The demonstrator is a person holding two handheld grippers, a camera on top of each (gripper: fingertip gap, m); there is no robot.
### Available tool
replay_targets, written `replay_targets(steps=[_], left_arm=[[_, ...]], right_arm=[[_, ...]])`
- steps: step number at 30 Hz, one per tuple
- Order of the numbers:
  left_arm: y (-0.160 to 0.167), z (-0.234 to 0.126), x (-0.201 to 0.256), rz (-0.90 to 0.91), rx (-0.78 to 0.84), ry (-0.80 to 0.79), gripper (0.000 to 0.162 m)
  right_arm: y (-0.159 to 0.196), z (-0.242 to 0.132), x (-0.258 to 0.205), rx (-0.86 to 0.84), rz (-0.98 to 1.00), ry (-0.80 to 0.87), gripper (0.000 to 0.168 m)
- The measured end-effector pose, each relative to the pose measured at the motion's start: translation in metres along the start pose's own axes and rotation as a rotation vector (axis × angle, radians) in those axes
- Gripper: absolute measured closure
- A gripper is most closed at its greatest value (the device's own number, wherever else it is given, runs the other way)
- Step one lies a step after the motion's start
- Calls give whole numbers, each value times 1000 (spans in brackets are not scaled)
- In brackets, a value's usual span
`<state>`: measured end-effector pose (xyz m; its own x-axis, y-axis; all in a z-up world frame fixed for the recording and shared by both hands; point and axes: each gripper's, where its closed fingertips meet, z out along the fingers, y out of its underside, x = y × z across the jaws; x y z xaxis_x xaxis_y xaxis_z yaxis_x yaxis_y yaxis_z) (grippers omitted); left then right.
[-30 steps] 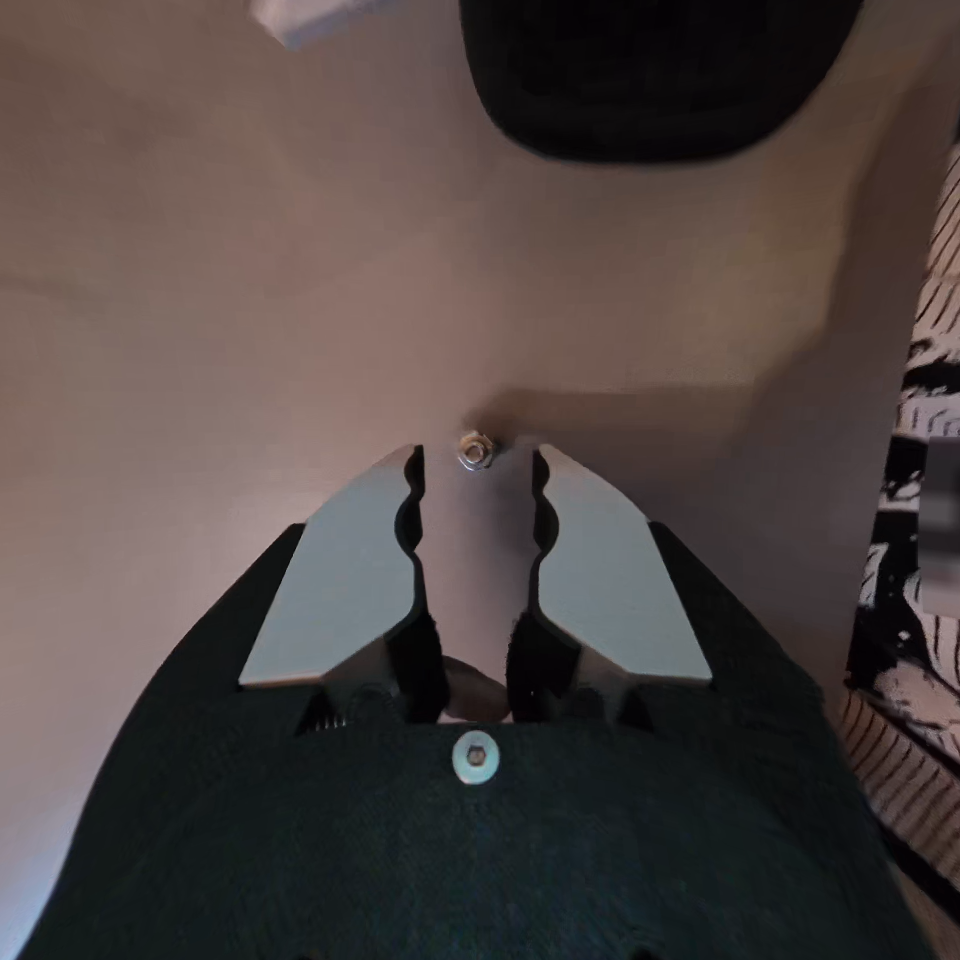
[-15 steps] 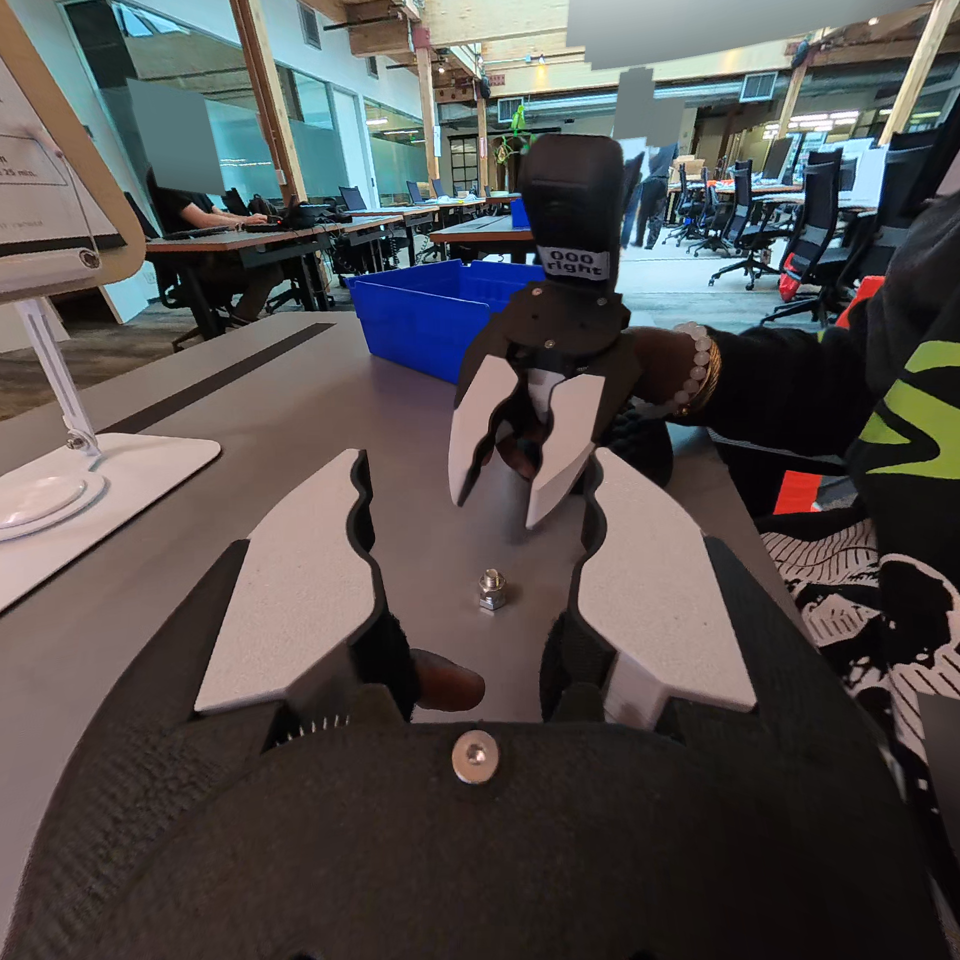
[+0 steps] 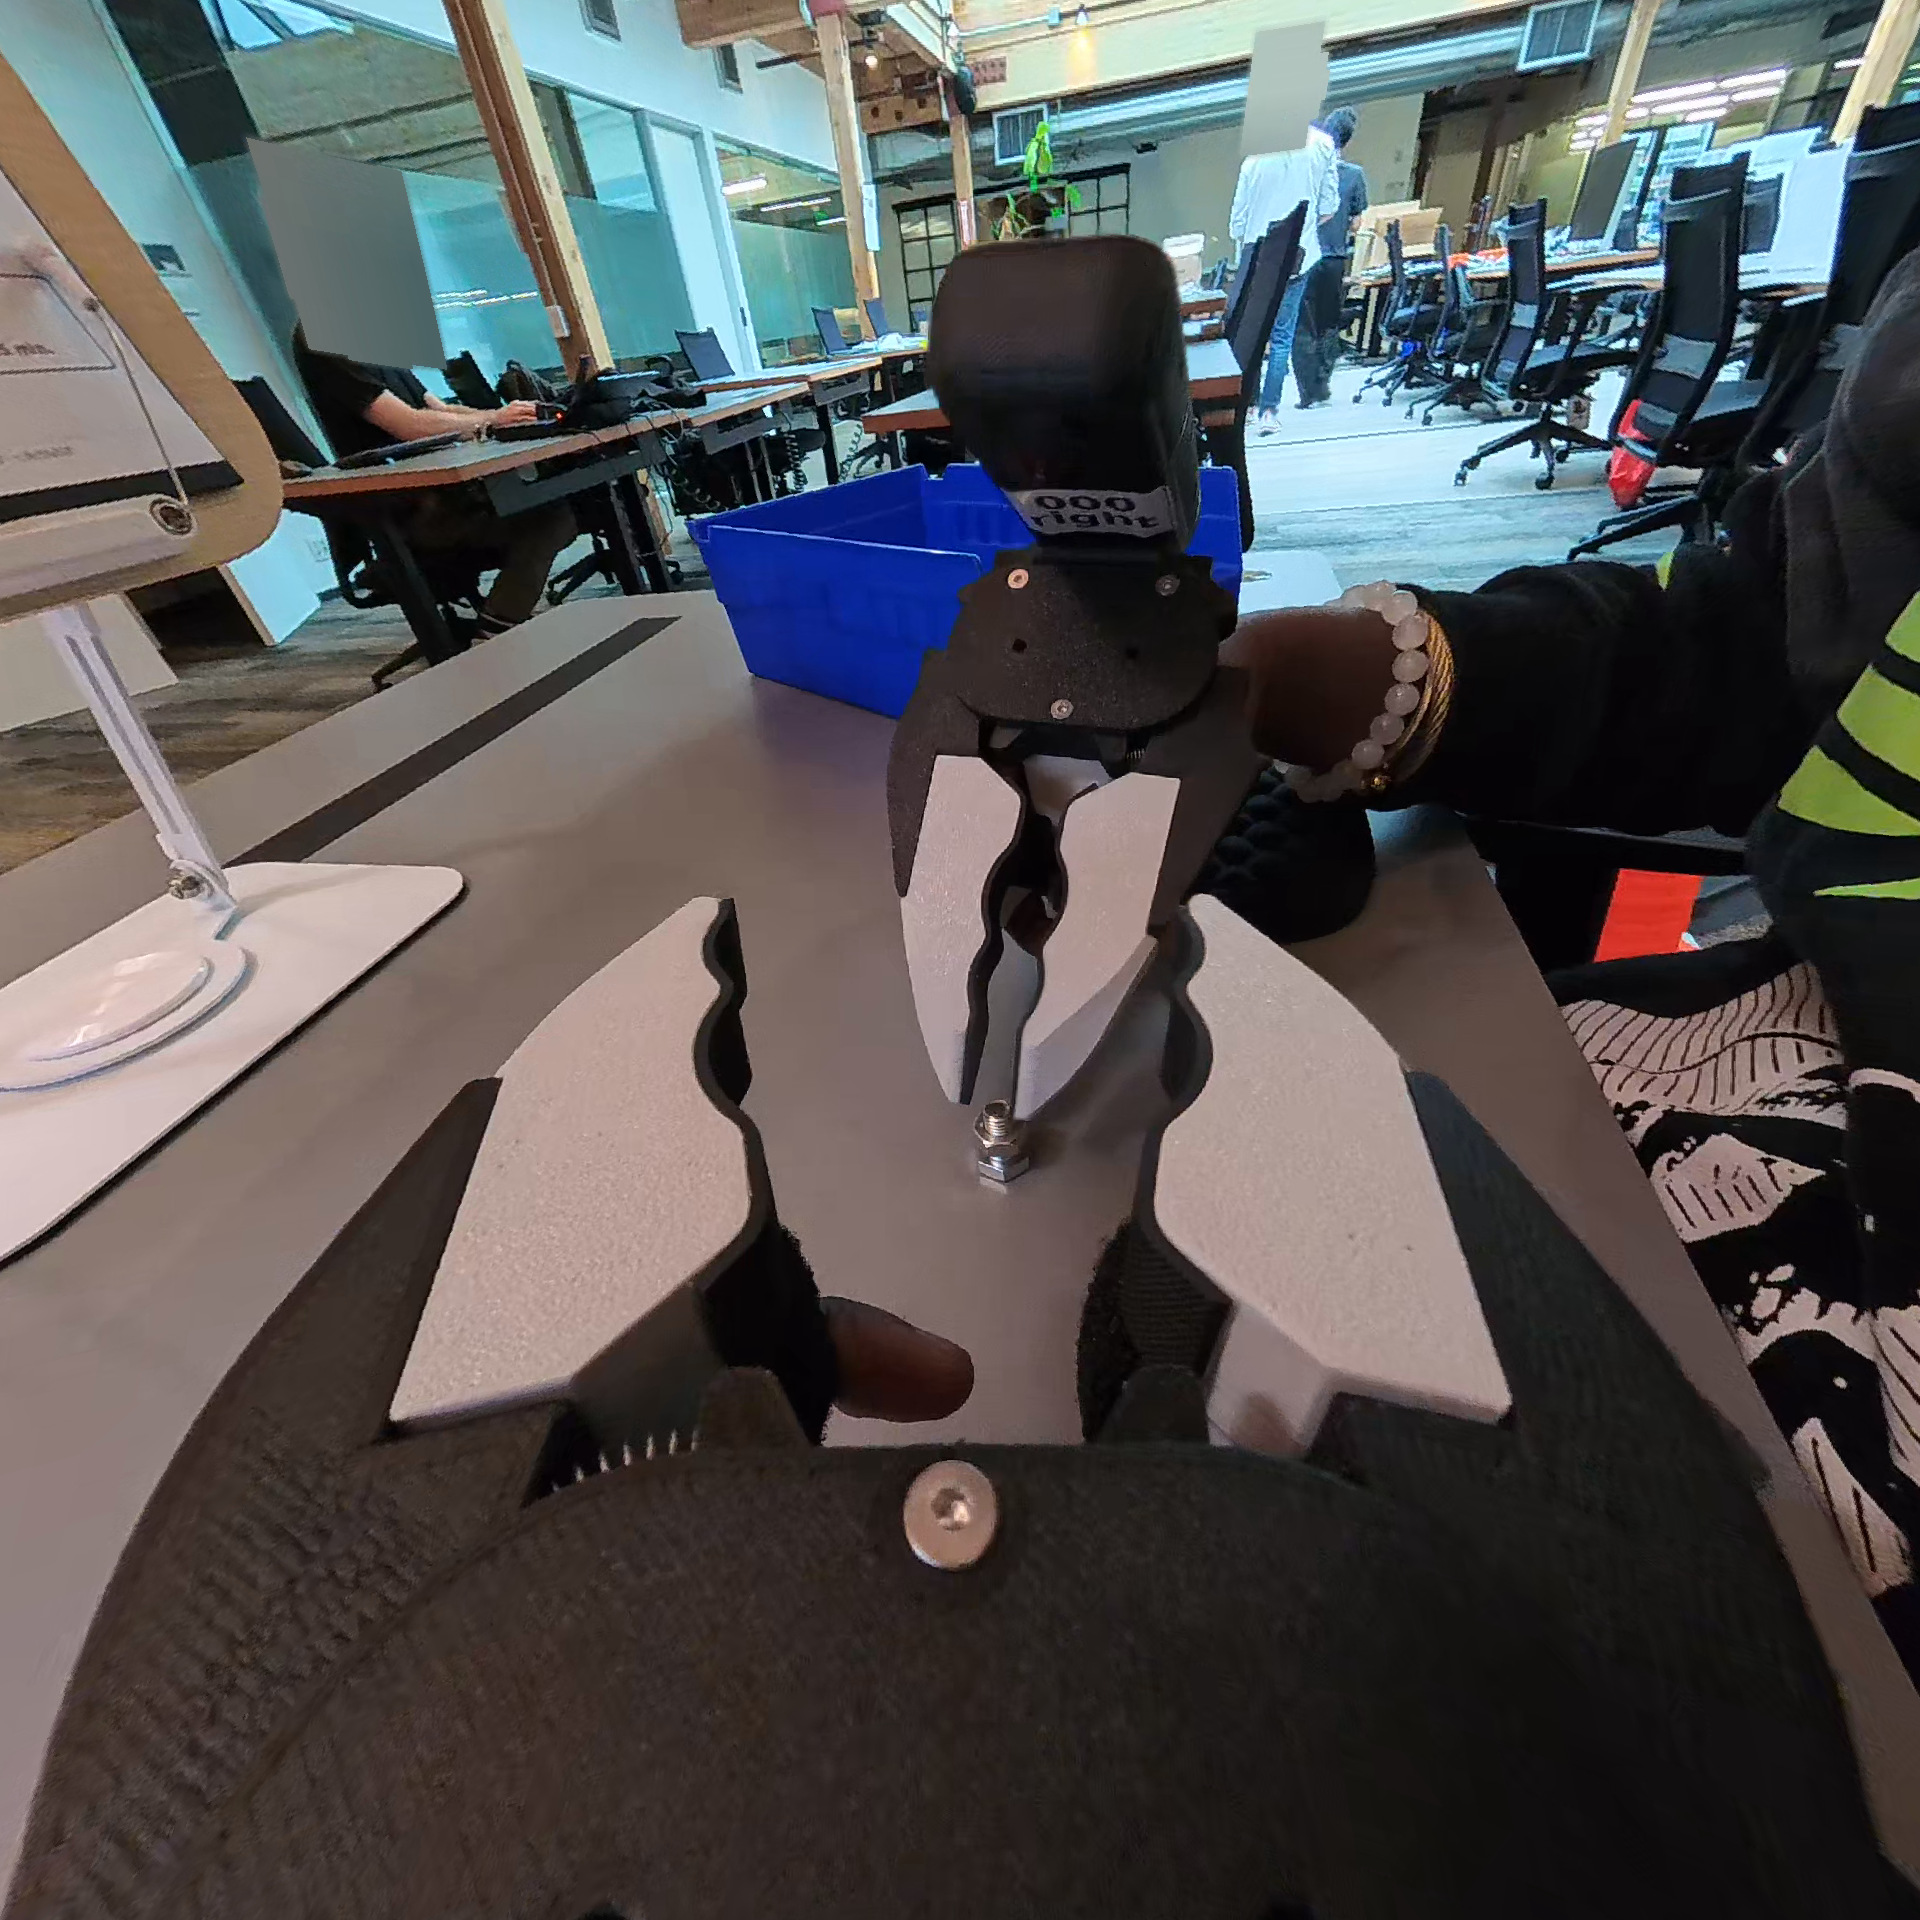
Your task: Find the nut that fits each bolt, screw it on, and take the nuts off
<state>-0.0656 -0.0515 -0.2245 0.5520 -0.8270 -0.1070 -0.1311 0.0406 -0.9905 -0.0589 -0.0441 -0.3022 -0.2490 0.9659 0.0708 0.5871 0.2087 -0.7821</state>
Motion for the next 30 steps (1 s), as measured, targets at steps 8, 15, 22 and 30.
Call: replay_targets(steps=[8,15,22,30], left_arm=[[1,0,-1,-7,-2,0,84],[2,0,-3,-18,-6,-13,84],[9,23,-9,-2,-63,-92,88],[-6,61,13,-133,7,14,117]], right_arm=[[3,3,0,-22,0,-2,156],[5,2,4,-45,-14,27,161],[-50,-59,27,220,96,77,161],[-73,-85,5,223,19,-18,161]])
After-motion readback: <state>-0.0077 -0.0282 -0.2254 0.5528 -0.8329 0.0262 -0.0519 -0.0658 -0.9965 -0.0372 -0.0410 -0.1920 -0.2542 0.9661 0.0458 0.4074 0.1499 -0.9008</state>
